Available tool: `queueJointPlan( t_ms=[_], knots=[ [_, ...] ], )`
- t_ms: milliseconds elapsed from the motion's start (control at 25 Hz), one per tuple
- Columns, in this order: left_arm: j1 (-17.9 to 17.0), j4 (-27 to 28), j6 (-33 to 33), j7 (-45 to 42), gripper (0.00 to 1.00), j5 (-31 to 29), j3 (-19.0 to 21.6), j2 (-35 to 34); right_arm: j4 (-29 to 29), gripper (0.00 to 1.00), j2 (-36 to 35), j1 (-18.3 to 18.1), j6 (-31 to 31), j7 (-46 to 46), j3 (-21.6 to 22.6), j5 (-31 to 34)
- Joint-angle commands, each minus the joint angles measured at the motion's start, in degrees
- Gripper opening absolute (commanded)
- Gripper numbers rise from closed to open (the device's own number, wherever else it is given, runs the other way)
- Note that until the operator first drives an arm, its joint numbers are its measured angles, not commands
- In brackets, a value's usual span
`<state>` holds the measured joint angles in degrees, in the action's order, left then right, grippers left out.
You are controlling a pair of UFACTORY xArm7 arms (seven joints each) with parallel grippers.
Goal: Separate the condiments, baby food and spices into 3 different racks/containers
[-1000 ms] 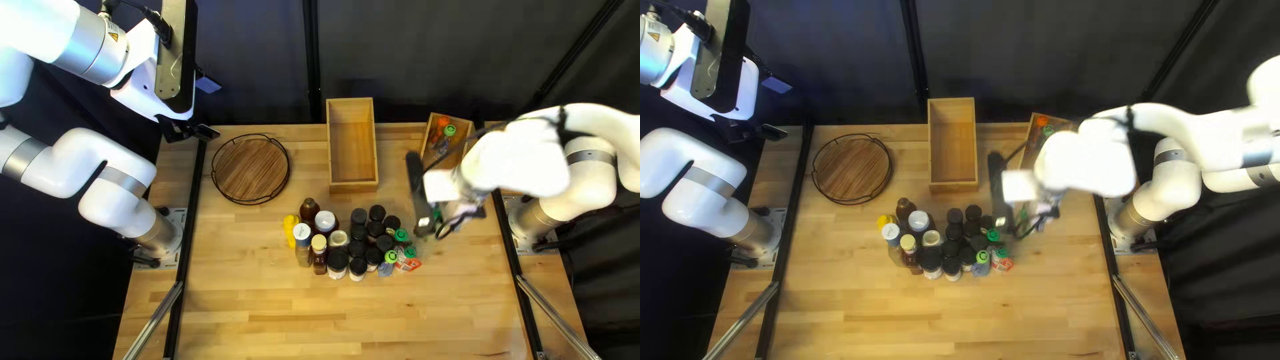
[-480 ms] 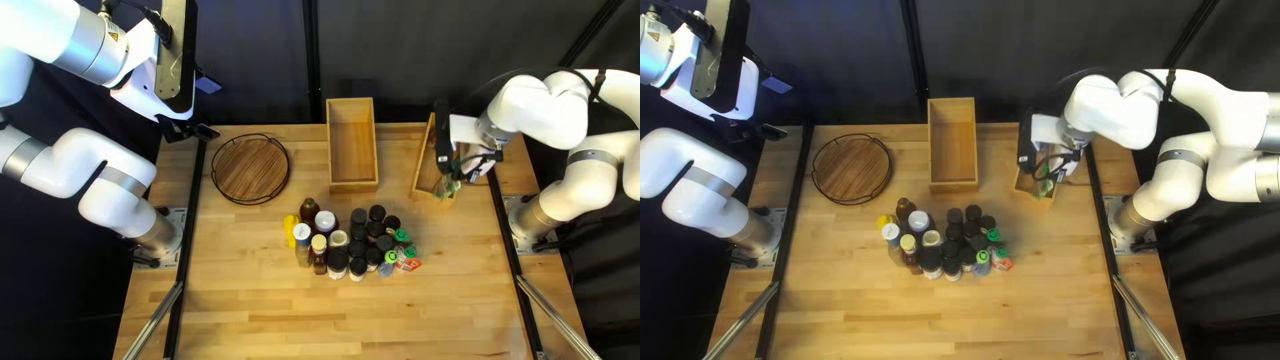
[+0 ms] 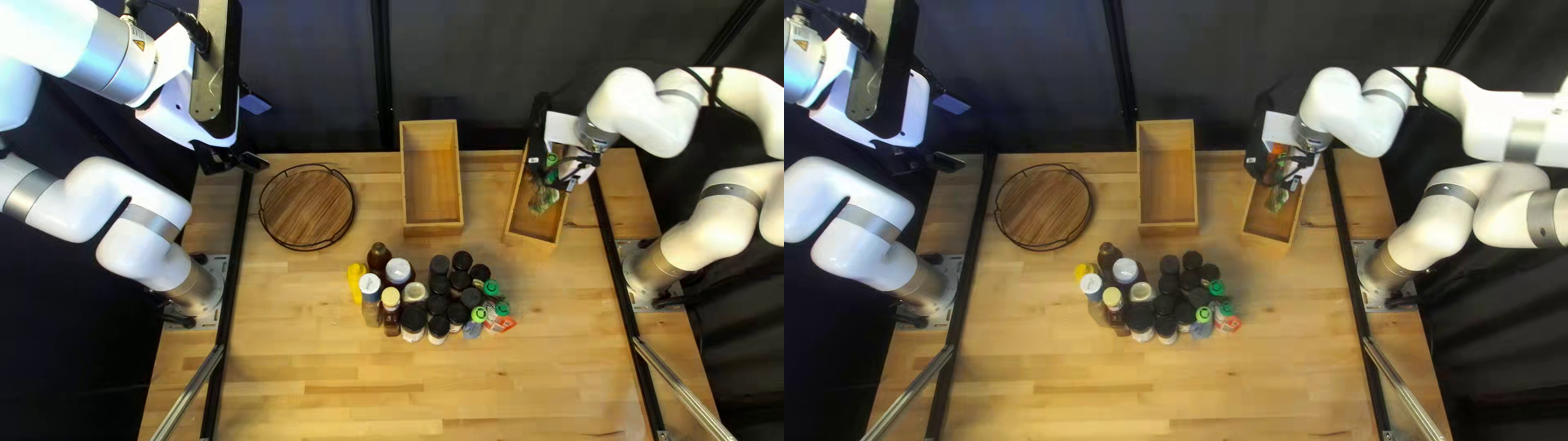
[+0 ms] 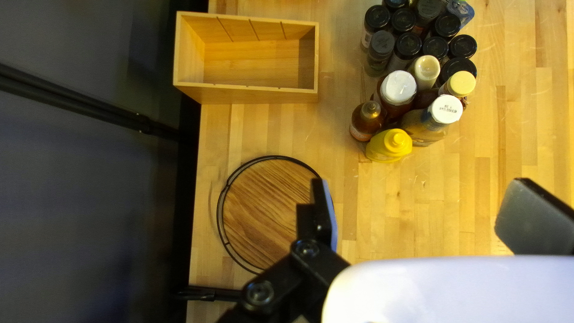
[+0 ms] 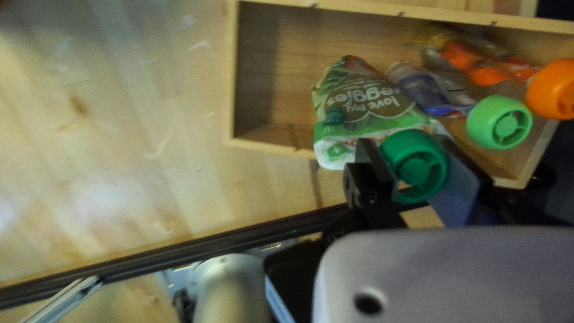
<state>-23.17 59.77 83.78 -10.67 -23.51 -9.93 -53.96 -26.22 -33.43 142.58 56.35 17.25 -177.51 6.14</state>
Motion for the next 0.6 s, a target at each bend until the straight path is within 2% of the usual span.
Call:
queueJointPlan(
  t_ms=[40, 360, 600],
  knots=[
    [0.0, 0.0, 0.0, 0.0, 1.0, 0.0, 0.0, 0.0, -0.1, 0.0, -2.1, 0.8, 2.4, -1.3, 1.2, -0.7],
    [0.0, 0.0, 0.0, 0.0, 1.0, 0.0, 0.0, 0.0, 0.5, 0.0, -5.4, 2.9, 7.0, -3.7, 3.2, -3.2],
    [0.0, 0.0, 0.0, 0.0, 1.0, 0.0, 0.0, 0.0, 1.7, 0.0, -6.0, 1.1, 8.1, -5.6, 3.1, -2.3]
  ],
)
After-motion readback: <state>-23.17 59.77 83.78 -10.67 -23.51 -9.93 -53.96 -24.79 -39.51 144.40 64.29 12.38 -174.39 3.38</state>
